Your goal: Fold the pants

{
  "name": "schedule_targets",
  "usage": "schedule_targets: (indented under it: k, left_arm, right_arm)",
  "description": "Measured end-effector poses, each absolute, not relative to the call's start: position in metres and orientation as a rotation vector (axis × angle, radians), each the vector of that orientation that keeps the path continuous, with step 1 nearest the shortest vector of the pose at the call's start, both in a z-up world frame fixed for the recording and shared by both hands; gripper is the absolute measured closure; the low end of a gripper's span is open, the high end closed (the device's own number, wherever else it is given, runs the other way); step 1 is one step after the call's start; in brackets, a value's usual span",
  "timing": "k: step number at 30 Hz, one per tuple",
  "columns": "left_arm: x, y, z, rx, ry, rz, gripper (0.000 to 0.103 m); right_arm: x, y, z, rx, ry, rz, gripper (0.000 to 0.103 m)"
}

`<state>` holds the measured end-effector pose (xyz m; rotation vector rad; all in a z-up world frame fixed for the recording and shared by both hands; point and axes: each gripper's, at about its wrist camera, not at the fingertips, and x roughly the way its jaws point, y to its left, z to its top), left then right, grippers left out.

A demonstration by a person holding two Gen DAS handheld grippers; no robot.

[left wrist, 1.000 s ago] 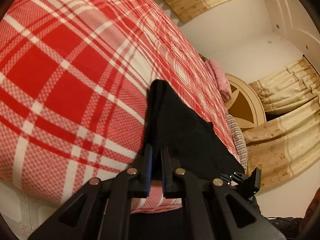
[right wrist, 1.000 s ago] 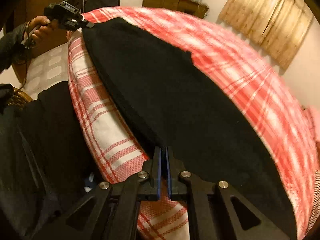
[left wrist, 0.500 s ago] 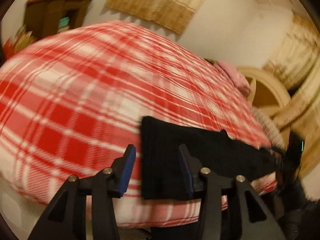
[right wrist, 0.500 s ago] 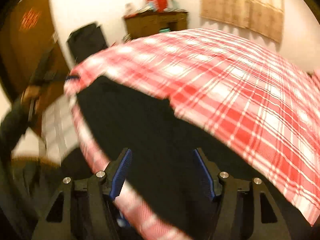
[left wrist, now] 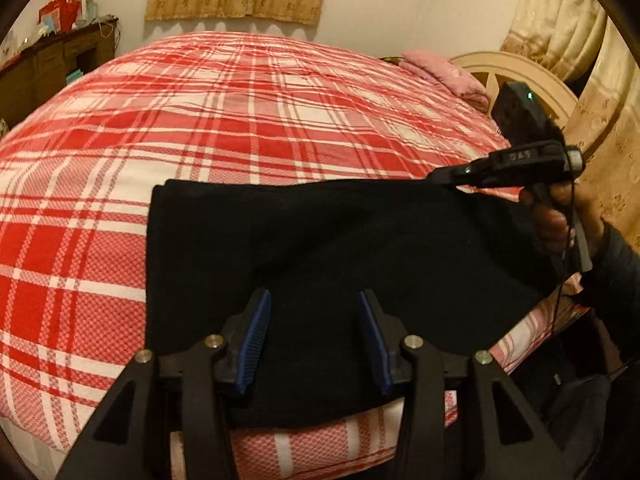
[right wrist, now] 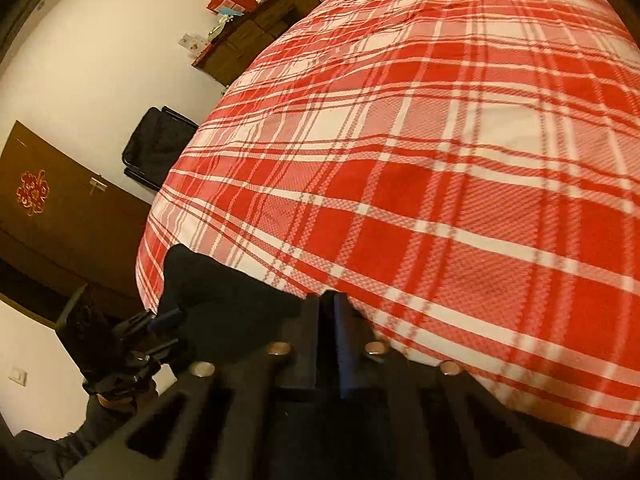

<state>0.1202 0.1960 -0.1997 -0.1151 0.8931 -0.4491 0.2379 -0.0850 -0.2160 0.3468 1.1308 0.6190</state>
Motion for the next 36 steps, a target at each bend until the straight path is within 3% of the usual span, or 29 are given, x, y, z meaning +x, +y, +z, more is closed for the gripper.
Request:
schedule_targets:
  k: [9, 12, 13, 14, 15, 17, 26, 36]
  left_arm:
    - [0.109, 0.184, -0.197, -0.049, 0.873, -0.441, 0.054]
    - [0.107, 0.178, -0.188, -0.035, 0.883, -0.446, 0.052]
    - [0.106, 0.175, -0.183, -0.037, 0.878, -0.455, 0.052]
    - [0.104, 0.170, -0.178, -0.035, 0.867, -0.466, 0.048]
    - [0.103, 0.165, -0.174, -0.028, 0.856, -0.476, 0.044]
    - [0.102, 0.151, -0.167, -0.005, 0.838, -0.497, 0.036]
    - [0.119, 0.081, -0.166, 0.071, 0.844, -0.631, 0.036]
    - [0.130, 0.071, -0.187, 0.041, 0.932, -0.572, 0.036]
  right_arm:
    - [0.244, -0.076, -0.221, 0.248, 1.077, 0.519, 0.099]
    - [0.234, -0.081, -0.209, 0.226, 1.036, 0.539, 0.093]
    - [0.230, -0.086, -0.203, 0.226, 1.017, 0.535, 0.076]
    - [0.225, -0.094, -0.195, 0.219, 0.997, 0.523, 0.047]
    - [0.216, -0.110, -0.182, 0.213, 0.976, 0.507, 0.038]
    - [0.201, -0.142, -0.164, 0.224, 0.938, 0.473, 0.037]
    - [0.069, -0.369, -0.091, 0.214, 0.826, -0.076, 0.037]
    - [-0.033, -0.575, -0.107, 0.477, 0.868, -0.496, 0.041]
